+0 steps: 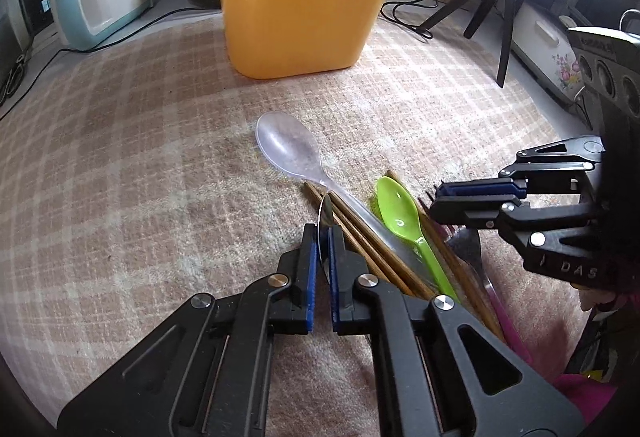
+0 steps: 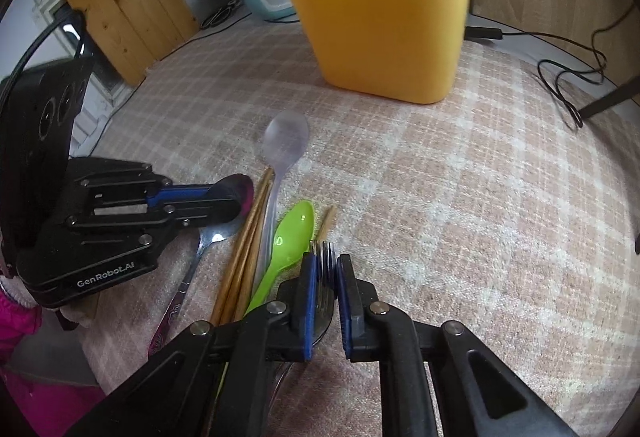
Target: Organize utensils
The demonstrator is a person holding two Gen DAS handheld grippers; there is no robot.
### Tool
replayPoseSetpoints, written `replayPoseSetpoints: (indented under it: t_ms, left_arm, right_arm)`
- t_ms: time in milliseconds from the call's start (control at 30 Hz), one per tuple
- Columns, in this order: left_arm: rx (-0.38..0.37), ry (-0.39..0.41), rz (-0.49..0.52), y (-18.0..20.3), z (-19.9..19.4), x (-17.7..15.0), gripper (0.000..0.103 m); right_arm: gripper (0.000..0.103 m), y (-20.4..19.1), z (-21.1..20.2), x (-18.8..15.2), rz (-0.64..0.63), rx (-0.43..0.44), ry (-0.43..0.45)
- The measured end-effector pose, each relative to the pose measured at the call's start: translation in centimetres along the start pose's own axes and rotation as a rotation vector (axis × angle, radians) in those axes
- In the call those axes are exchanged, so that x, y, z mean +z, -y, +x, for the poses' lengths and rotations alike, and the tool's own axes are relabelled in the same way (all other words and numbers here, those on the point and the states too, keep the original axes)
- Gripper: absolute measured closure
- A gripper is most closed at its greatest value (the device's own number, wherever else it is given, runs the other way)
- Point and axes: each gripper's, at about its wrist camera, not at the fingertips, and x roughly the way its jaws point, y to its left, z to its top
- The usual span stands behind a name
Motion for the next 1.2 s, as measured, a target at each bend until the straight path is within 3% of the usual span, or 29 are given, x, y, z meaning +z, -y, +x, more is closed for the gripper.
replayPoseSetpoints:
  t_ms: [133,433,667,833,900,933,1200]
  left_arm:
    - [-0.010,0.003,0.007,-0.1,-0.2,0.2,0.100]
    - [-0.033,0.057,-0.069,-1.8,-2.6,0.0,0.102]
    - [-0.027,0.127,-0.075,-2.6,-5.7,0.4,0.103]
    - [-0.045,0.030,-0.090,-3.0,-4.1,0.4,0.102]
    - [-0.033,-0.016,-0.100,-3.4,-3.2,0.1,0.088]
    - [-0.011,-0.040,-0.099,-3.5,-2.7,0.0,0.070]
    - [0.092,-0.032,-0.006,-3.1,-0.5,-0.6,0.067]
  right_arm:
    - [0.103,-0.8,-0.3,0.3,-0.030,-0.018,-0.005]
    - [0.103,0.1,-2.5,0.0,0.003,-0.026,0.042]
    - [0.103,0.6,-6.7,-0.3,0.025,-0.046,0.132]
    - [0.103,0.5,-7.6,-0.2,0.029,-0.057,0.154]
    - [0.103,0.5,-7.5,-0.4,0.037,-0.057,0.151]
    - [0.103,0.6,-7.4,-0.6,0.041,-0.057,0.147]
    - [0.103,0.4,-7.4,-1.3,0.053,-0.054,0.139]
